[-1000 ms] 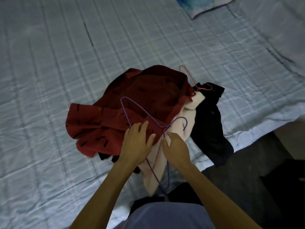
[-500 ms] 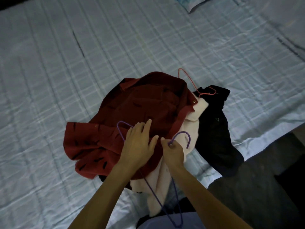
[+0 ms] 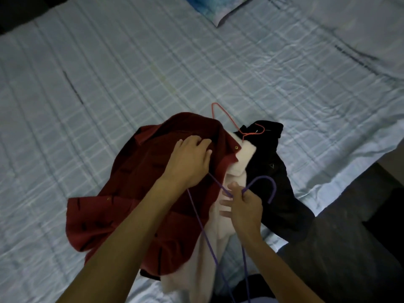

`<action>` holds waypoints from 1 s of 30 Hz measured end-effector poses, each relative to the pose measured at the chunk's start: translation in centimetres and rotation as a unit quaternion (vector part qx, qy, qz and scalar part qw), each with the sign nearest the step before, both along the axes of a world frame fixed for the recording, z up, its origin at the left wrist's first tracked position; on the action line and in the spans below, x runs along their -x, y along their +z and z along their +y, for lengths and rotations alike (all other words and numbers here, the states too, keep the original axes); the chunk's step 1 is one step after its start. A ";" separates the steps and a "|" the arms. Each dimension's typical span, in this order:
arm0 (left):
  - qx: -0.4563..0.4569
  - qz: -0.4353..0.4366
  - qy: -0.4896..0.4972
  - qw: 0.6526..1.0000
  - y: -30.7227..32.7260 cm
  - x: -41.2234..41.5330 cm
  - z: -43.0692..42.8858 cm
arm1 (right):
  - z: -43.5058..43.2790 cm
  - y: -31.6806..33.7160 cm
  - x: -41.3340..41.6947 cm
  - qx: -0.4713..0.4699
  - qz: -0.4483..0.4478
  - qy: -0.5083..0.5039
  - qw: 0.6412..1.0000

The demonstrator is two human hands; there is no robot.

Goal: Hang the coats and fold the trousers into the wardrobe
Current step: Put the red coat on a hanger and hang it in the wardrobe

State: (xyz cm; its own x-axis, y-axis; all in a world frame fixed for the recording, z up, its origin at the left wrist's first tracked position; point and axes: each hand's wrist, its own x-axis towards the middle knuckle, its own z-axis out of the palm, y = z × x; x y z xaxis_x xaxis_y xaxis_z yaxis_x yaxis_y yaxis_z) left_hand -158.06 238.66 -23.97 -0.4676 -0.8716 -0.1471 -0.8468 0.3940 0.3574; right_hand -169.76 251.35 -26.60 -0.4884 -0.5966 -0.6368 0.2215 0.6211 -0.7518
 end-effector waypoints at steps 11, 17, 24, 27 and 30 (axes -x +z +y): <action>-0.046 -0.278 -0.338 0.898 -6.4 6.8 -5.3 | -0.5 -2.3 1.6 -0.044 -0.065 0.040 0.996; -0.067 -0.375 -0.416 0.826 -9.3 6.2 -6.0 | -0.8 -2.7 1.6 -0.051 -0.070 0.032 0.996; 0.015 -0.347 -0.525 0.777 -10.8 6.2 -4.6 | -0.7 -1.4 1.3 -0.037 -0.037 0.081 0.995; 0.026 -0.369 -0.544 0.753 -11.0 6.1 -3.9 | -0.1 -1.1 0.9 -0.033 0.000 0.112 0.993; 0.039 -0.345 -0.505 0.790 -9.3 5.7 -4.4 | 0.4 -0.9 1.0 -0.021 0.041 0.132 0.990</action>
